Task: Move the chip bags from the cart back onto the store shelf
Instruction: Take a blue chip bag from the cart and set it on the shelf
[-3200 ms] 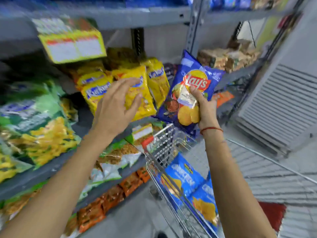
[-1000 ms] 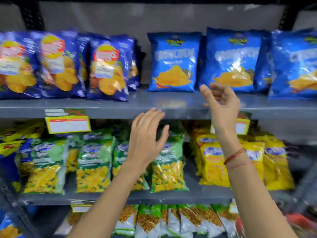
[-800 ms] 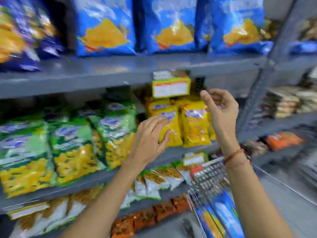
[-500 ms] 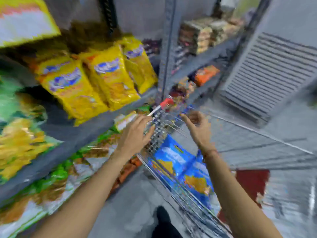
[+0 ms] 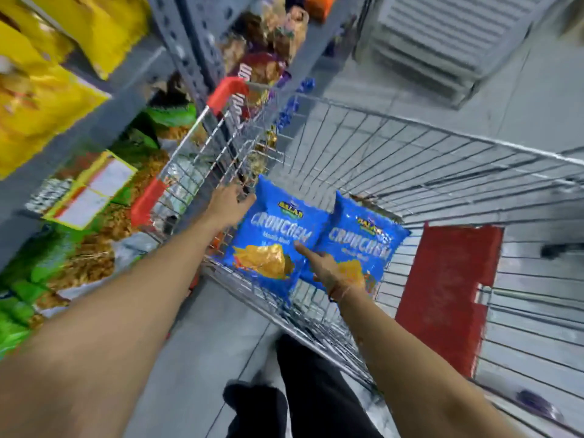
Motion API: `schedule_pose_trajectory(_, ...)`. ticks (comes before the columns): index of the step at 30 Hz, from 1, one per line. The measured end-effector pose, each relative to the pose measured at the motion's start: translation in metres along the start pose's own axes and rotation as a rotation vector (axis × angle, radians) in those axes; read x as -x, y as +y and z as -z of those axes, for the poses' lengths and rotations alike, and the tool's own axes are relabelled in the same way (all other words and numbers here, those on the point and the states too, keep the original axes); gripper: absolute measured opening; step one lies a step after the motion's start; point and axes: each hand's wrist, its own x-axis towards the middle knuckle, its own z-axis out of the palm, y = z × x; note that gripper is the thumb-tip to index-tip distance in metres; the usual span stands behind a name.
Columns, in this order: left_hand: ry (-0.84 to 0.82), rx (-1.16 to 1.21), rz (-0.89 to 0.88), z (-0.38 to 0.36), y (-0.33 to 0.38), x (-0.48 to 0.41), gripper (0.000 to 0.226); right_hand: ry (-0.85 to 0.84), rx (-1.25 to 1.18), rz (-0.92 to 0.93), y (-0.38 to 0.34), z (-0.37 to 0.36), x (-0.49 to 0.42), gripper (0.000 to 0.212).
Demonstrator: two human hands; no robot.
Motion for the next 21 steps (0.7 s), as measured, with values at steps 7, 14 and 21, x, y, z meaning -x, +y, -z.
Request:
schedule_pose_trajectory(7, -0.232, 0.187, 0.413, -0.055, -0.026, -0.044, 0.038, 0.090, -0.046, -0.042, 0.083, -0.041, -0.100, 0.113)
schedule_pose_trajectory(14, -0.374, 0.349, 0.481, -0.089, -0.052, -0.064, 0.107, 0.157, -0.247, -0.031, 0.034, -0.048, -0.070, 0.079)
schedule_pose_trajectory(21, -0.417, 0.344, 0.528, -0.084, -0.066, -0.073, 0.116, 0.100, -0.256, -0.010, 0.008, -0.041, -0.065, 0.072)
